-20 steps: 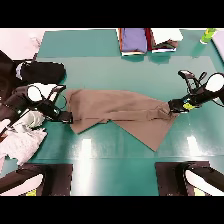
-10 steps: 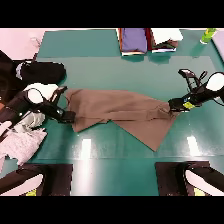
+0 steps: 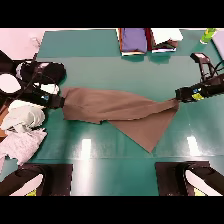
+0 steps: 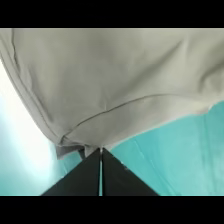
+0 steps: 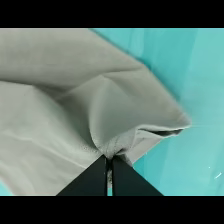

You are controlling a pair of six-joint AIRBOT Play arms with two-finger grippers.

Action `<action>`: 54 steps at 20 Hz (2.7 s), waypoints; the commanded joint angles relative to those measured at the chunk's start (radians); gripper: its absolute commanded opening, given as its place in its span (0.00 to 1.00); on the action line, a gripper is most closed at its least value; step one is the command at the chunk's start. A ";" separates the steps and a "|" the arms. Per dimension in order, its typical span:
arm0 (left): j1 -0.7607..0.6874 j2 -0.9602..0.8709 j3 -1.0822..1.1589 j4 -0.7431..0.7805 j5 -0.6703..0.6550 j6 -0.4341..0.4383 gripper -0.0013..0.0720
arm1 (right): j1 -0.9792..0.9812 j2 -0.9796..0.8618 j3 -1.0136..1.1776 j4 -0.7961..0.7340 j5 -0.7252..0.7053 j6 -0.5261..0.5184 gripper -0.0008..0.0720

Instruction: Fold the shirts.

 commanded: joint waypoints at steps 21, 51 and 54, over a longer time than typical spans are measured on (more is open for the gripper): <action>0.000 -0.069 -0.438 -0.183 0.162 -0.049 0.89 | 0.000 0.041 0.005 0.001 0.009 0.000 0.03; 0.000 0.191 1.031 0.089 0.142 -0.040 0.05 | 0.000 0.117 0.880 -0.138 0.089 0.032 0.03; 0.000 0.041 0.972 0.087 0.056 -0.040 0.05 | 0.000 -0.030 0.980 -0.138 0.214 0.032 0.03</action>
